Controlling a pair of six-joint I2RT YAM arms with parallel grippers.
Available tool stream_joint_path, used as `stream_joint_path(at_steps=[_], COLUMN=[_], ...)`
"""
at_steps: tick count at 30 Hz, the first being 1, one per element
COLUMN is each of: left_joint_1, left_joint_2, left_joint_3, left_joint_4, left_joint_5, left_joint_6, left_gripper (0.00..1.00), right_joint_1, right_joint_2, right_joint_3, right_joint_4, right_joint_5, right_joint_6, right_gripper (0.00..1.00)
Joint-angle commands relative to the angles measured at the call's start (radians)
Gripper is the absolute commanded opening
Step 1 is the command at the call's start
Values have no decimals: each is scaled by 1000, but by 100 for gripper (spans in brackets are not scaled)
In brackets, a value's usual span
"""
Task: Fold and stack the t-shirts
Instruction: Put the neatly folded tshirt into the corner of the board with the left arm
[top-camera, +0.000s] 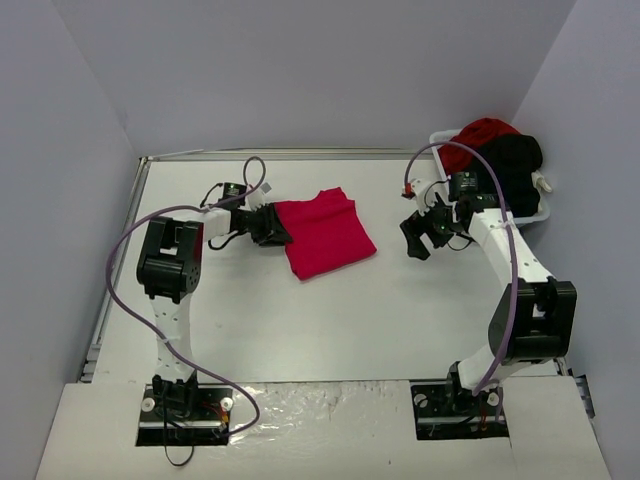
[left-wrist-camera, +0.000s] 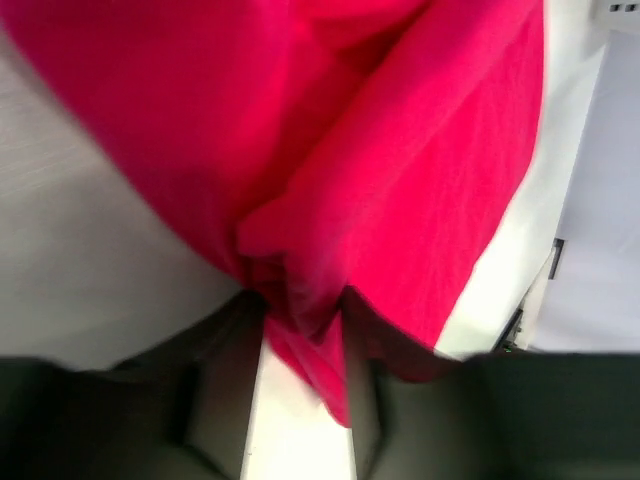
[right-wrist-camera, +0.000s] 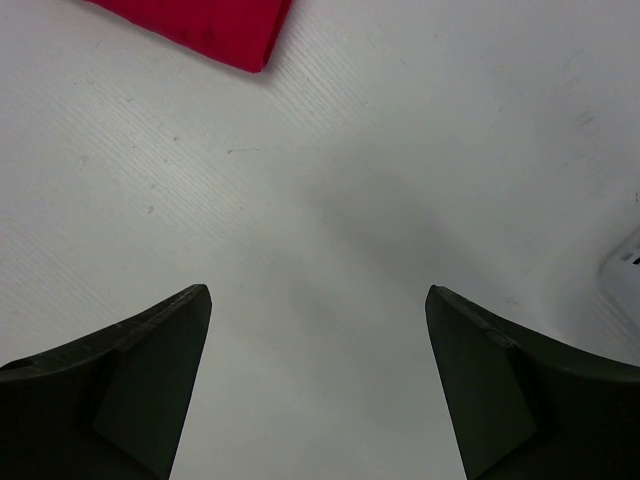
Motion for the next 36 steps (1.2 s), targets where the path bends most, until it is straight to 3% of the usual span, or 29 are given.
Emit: stream_joint_path(at_steps=[1,5,10,15,21,36], left_joint_1=[-1,1,5,25,85,304], left_joint_2=[17,36,74,68,30,127], left_joint_3=[9,32,93,168,279,712], left_joint_4=[-90,-100,-129,-178,-350,-839], left_joint_5=[-59,-55,-38,-15,-39,-281], left_joint_6=[46,51,65,98,209,581], left_gripper=[26,22,3,2,2,2], right_joint_1=[-5,-5,-8,-16,-22,-27], right_joint_2=[22,25,10,5,5,-31], right_joint_3=[2,-1,-15,-26,-26,-42], right_joint_4=[-20,-18,-20,-18,-21,-23], right_joint_5=[-31,-31,-21,-21,-37,-73], right_joint_6=[-8,-8,-11,-11,-11,-18], right_gripper=[85,85,85,85,85,86])
